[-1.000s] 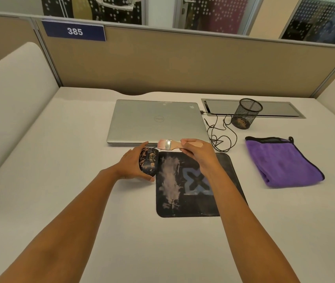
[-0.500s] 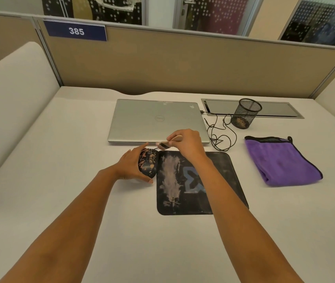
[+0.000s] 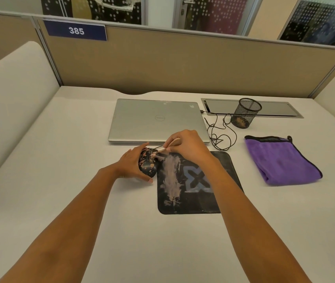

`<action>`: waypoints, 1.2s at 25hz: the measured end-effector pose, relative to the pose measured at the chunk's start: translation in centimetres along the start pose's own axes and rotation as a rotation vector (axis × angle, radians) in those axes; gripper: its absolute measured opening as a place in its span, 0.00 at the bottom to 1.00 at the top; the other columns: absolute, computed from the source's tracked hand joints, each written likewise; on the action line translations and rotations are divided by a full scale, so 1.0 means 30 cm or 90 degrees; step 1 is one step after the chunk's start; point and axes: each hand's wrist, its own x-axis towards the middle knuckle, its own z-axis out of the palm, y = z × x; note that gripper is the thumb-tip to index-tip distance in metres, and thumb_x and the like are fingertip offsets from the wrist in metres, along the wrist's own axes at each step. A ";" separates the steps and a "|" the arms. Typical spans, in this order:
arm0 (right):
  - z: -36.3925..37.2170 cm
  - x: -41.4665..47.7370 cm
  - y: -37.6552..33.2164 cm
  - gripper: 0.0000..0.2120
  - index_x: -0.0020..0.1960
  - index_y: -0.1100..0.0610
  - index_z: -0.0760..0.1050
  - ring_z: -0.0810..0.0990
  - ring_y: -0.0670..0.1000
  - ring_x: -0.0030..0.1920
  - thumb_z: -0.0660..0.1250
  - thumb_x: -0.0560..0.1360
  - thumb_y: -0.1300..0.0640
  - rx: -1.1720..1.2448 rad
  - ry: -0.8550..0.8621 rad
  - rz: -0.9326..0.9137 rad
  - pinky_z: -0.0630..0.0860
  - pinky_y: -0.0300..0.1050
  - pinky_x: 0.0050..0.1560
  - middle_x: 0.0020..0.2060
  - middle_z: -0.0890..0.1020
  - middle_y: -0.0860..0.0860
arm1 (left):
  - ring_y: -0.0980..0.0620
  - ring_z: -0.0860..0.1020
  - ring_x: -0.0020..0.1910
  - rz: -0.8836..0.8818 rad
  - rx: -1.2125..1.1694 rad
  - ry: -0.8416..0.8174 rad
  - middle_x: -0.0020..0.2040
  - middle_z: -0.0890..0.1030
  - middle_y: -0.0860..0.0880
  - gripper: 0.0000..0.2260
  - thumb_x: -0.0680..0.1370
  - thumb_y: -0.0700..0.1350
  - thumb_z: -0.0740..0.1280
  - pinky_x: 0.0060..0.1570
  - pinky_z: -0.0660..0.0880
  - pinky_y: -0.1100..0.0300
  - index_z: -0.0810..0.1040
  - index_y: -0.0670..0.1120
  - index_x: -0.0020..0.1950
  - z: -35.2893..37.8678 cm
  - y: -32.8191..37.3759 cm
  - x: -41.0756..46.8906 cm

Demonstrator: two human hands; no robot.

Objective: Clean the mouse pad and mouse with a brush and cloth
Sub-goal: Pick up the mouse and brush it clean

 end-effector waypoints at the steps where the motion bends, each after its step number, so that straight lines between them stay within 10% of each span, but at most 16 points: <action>1: -0.009 -0.008 -0.001 0.06 0.48 0.57 0.83 0.81 0.49 0.48 0.72 0.71 0.61 0.009 0.001 0.000 0.76 0.35 0.48 0.45 0.85 0.54 | 0.46 0.63 0.69 -0.003 0.001 -0.006 0.71 0.63 0.48 0.56 0.54 0.62 0.76 0.70 0.60 0.46 0.49 0.53 0.74 -0.003 -0.001 0.001; 30: 0.077 -0.049 -0.008 0.06 0.49 0.59 0.83 0.82 0.53 0.50 0.70 0.73 0.63 0.060 0.109 0.029 0.76 0.38 0.52 0.50 0.84 0.56 | 0.47 0.59 0.71 0.008 0.062 -0.098 0.73 0.57 0.48 0.58 0.55 0.56 0.80 0.71 0.59 0.50 0.48 0.52 0.74 -0.052 0.007 0.011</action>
